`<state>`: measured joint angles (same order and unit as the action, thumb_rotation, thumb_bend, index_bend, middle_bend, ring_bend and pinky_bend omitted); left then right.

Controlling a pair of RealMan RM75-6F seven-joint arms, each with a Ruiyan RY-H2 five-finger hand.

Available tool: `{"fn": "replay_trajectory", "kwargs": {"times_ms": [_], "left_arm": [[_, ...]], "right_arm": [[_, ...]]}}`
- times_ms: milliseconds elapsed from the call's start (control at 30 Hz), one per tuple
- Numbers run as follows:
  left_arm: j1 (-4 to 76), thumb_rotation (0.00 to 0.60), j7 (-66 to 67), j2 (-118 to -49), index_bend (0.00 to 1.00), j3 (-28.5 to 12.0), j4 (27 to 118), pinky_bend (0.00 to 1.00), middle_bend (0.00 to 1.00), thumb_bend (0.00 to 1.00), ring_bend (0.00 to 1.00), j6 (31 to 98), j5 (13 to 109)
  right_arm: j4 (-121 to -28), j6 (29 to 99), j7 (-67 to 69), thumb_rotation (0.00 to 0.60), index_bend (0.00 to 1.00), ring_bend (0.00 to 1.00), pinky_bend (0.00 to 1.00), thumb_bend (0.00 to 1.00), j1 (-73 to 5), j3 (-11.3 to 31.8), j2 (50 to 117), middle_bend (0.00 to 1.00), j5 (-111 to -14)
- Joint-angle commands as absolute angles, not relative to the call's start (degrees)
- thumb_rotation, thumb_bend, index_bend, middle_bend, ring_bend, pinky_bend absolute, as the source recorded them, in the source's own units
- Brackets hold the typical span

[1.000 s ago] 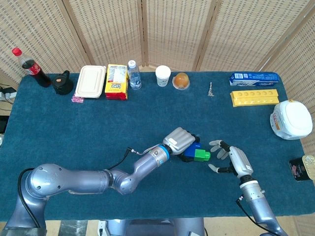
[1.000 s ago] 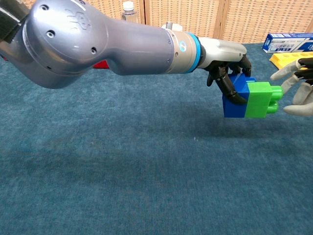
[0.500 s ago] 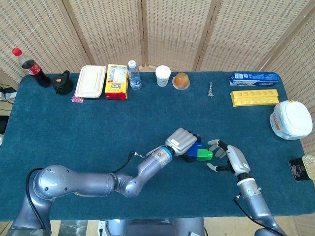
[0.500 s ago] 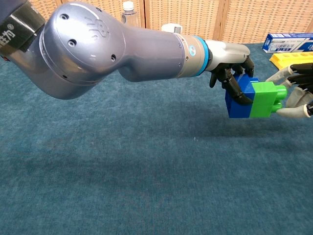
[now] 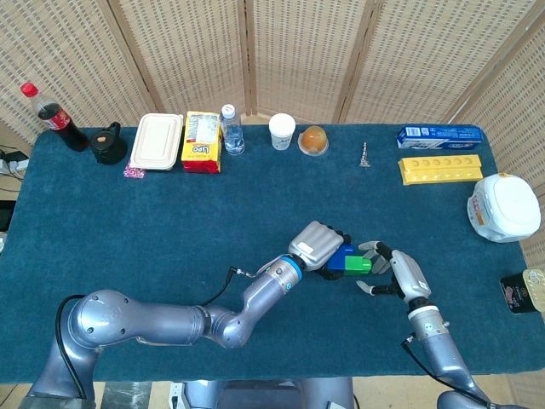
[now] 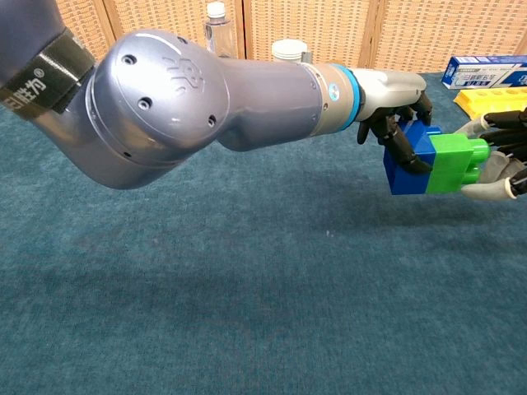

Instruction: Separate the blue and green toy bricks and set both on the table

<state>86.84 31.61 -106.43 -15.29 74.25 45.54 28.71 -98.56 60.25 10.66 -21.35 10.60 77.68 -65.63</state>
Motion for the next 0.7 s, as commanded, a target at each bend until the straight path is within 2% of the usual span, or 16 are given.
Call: {"fn": "replay_trajectory", "kwargs": {"times_ms": [33,400,700], "left_arm": [[86.7,0.396,31.7,-106.8,0.50,-15.6,74.3,0.43,0.42,0.40,0.39,45.8,28.6],[86.5,0.395,32.0,-108.9,0.50,-16.9,73.2,0.43,0.42,0.40,0.39,47.2,29.3],[86.1,0.396,32.0,-110.3,0.50,-17.7,72.3,0.43,0.42,0.40,0.39,47.6,30.9]], "right_arm": [[-98.3,60.1,10.7,0.600,0.29,0.53,0.46,0.25,-21.5,10.8,78.0,0.42,-65.1],[-97.7,59.7,12.2,0.600,0.32,0.56,0.48,0.25,-21.8,11.7,78.6,0.45,-64.3],[-97.1,59.8,12.9,0.600,0.45,0.68,0.53,0.25,-22.1,12.2,79.6,0.55,-64.0]]}}
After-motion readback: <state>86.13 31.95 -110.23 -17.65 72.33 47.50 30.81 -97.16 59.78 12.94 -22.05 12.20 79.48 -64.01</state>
